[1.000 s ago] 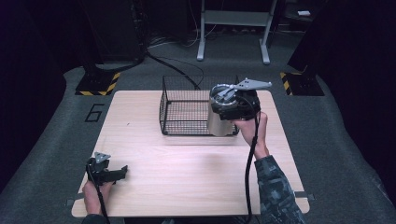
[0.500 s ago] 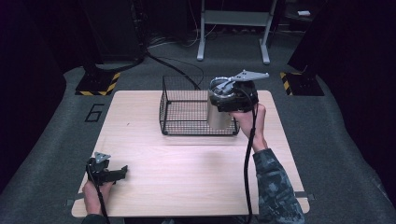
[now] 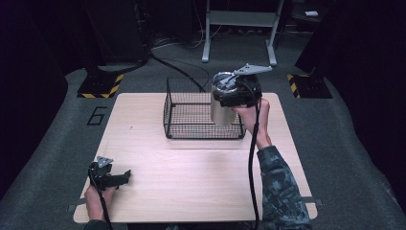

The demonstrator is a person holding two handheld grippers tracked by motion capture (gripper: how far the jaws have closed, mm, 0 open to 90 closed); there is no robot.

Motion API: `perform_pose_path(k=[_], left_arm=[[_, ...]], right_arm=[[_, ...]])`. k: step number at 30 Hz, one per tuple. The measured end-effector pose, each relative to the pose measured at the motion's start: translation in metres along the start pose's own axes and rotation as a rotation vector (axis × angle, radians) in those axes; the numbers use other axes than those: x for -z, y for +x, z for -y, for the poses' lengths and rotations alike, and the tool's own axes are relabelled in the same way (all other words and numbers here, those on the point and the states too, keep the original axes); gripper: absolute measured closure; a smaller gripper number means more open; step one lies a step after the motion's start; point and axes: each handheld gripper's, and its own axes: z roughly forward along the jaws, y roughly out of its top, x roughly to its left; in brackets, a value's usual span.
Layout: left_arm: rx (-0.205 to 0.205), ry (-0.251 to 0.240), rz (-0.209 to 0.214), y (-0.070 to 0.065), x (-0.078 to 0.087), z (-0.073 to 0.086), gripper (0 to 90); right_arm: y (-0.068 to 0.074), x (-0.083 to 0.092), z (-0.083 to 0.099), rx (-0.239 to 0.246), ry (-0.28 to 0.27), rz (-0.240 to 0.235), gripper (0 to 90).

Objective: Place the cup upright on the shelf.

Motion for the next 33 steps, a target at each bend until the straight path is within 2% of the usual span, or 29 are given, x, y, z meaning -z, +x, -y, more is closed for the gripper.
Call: perform_pose_path(k=[15, 18, 19, 23, 26, 27, 33], left_arm=[[0.001, 0.0, 0.0, 0.0, 0.0, 0.0, 0.5], [0.001, 0.0, 0.0, 0.0, 0.0, 0.0, 0.5], [0.0, 0.001, -0.002, 0.0, 0.0, 0.0, 0.5], [0.002, 0.0, -0.004, 0.0, 0.0, 0.0, 0.5], [0.002, -0.005, -0.004, 0.0, 0.0, 0.0, 0.5], [0.001, -0.005, -0.004, 0.0, 0.0, 0.0, 0.5], [0.001, -0.004, -0.004, 0.0, 0.0, 0.0, 0.5]], right_arm=[[-0.008, -0.015, -0.01, -0.014, 0.013, 0.027, 3.8], [-0.009, -0.018, -0.011, 0.0, 0.008, 0.03, 3.8], [-0.009, -0.021, -0.013, -0.017, 0.019, 0.031, 3.8], [-0.011, -0.027, -0.019, -0.021, 0.011, 0.03, 3.9], [-0.009, -0.03, -0.02, -0.022, 0.022, 0.034, 3.8], [-0.01, -0.033, -0.021, -0.009, 0.035, 0.043, 3.8], [-0.017, -0.043, -0.023, -0.016, 0.041, 0.055, 3.8]])
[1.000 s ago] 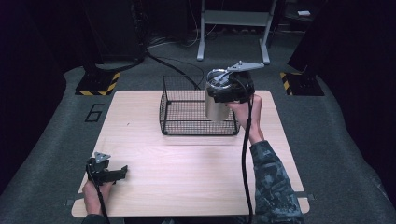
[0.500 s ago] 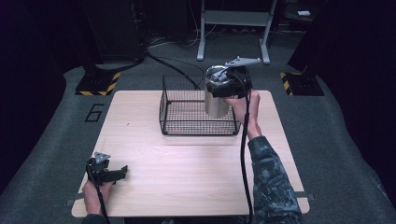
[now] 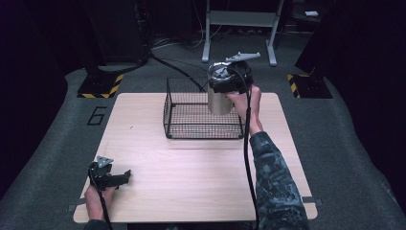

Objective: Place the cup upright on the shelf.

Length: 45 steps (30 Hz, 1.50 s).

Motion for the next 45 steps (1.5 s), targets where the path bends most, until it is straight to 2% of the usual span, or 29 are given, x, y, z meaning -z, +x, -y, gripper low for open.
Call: perform_pose_path(k=[5, 7, 11, 17, 22, 23, 24, 33, 38, 45], left_arm=[[-0.005, 0.008, -0.001, 0.0, 0.0, 0.0, 0.5], [-0.006, 0.008, -0.001, 0.0, 0.0, 0.0, 0.6], [0.0, -0.001, -0.001, 0.0, 0.0, 0.0, 0.6], [-0.002, 0.0, 0.0, 0.0, 0.0, 0.0, 0.5], [-0.003, 0.0, -0.001, 0.0, 0.0, 0.0, 0.5], [-0.015, 0.012, 0.0, 0.001, 0.001, 0.0, 0.5], [0.001, -0.001, 0.0, 0.0, 0.0, 0.0, 0.5], [-0.004, 0.0, -0.001, 0.0, 0.0, 0.0, 0.7], [-0.001, 0.0, 0.001, 0.0, 0.0, 0.0, 0.7], [-0.018, 0.013, 0.001, 0.001, 0.001, 0.0, 0.7]], right_arm=[[-0.003, -0.006, 0.0, -0.006, 0.006, 0.015, 3.8], [-0.006, -0.012, 0.0, -0.013, -0.01, 0.015, 3.8], [-0.003, -0.018, -0.001, -0.007, 0.004, 0.028, 3.8], [-0.003, -0.031, 0.002, -0.027, 0.01, 0.036, 3.8], [-0.005, -0.039, 0.005, -0.04, 0.015, 0.038, 3.8], [-0.005, -0.044, 0.006, -0.052, 0.028, 0.039, 3.8], [-0.005, -0.046, 0.007, -0.051, 0.029, 0.043, 3.8], [-0.008, -0.059, 0.016, -0.066, 0.054, 0.054, 3.8], [-0.01, -0.063, 0.018, -0.091, 0.058, 0.067, 3.8], [-0.013, -0.077, 0.026, -0.087, 0.068, 0.069, 3.7]])
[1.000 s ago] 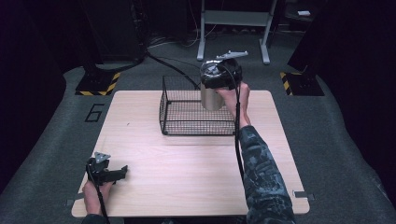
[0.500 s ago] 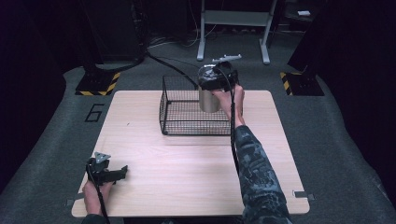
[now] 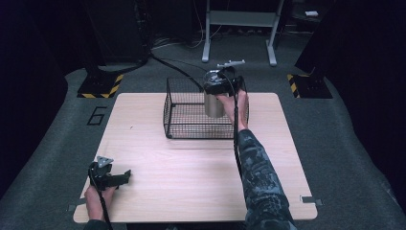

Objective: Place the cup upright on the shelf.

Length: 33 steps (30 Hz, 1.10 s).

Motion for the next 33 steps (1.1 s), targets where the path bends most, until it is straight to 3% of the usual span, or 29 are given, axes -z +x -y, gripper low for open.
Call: perform_pose_path(k=[9, 13, 33], left_arm=[[0.008, 0.0, 0.004, -0.001, 0.0, 0.0, 0.7], [-0.008, 0.012, 0.005, 0.0, 0.001, 0.0, 0.7], [0.018, -0.013, -0.001, -0.001, -0.001, 0.0, 0.7]], right_arm=[[0.004, -0.015, 0.007, -0.019, 0.018, -0.017, 3.7], [0.006, -0.023, 0.01, -0.018, 0.025, -0.011, 3.7], [0.005, -0.048, 0.031, -0.071, 0.064, 0.007, 3.7]])
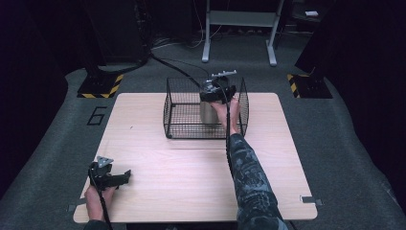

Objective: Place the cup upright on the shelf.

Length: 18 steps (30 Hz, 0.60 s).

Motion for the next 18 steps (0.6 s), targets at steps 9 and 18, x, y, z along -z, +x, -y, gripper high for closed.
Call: perform_pose_path(k=[9, 18], left_arm=[[-0.005, 0.006, 0.001, 0.001, 0.0, 0.0, 0.7], [-0.006, 0.005, 0.001, 0.001, 0.0, 0.0, 0.8]], right_arm=[[-0.001, -0.01, 0.011, 0.017, 0.02, 0.008, 3.6], [-0.003, -0.011, 0.02, 0.008, 0.02, -0.001, 3.6]])
